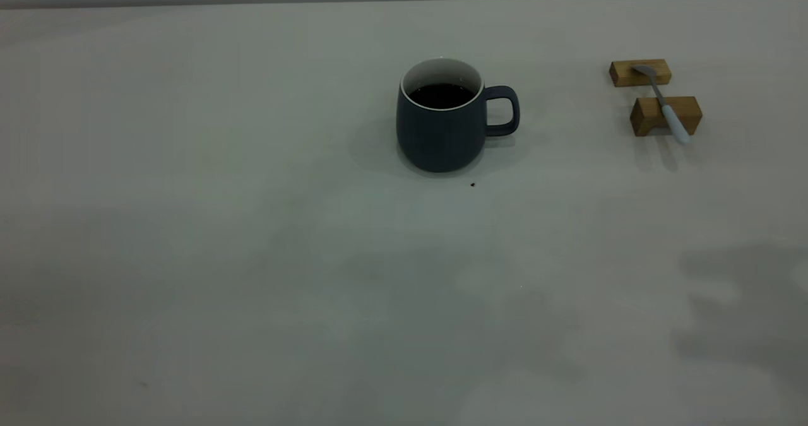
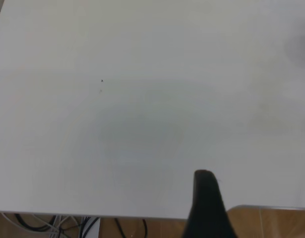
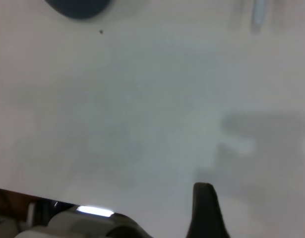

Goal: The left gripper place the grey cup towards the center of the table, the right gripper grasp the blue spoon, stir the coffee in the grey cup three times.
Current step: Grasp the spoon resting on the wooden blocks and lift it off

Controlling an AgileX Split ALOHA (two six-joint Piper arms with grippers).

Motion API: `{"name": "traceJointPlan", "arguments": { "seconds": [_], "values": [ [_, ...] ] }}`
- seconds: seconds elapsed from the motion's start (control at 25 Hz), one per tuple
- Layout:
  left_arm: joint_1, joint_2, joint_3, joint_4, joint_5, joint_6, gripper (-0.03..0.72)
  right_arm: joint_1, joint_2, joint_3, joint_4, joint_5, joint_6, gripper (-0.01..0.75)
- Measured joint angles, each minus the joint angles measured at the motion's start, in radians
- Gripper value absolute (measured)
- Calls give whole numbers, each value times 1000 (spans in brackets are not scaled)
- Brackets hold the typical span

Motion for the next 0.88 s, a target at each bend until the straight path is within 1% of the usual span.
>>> {"name": "traceJointPlan", "arguments": {
  "seconds": [0.32,0.52,0.76,0.88],
  "values": [
    [0,0,0,0,0,0,585,0,352,-196,12,-8,-20,569],
    [0,0,0,0,0,0,585,11,542,-354,11,25,-16,569],
    [0,0,0,0,0,0,585,41,729,-508,-53,31,69,569],
    [0,0,0,0,0,0,585,64,814,-584,-149,38,154,569]
  ]
}}
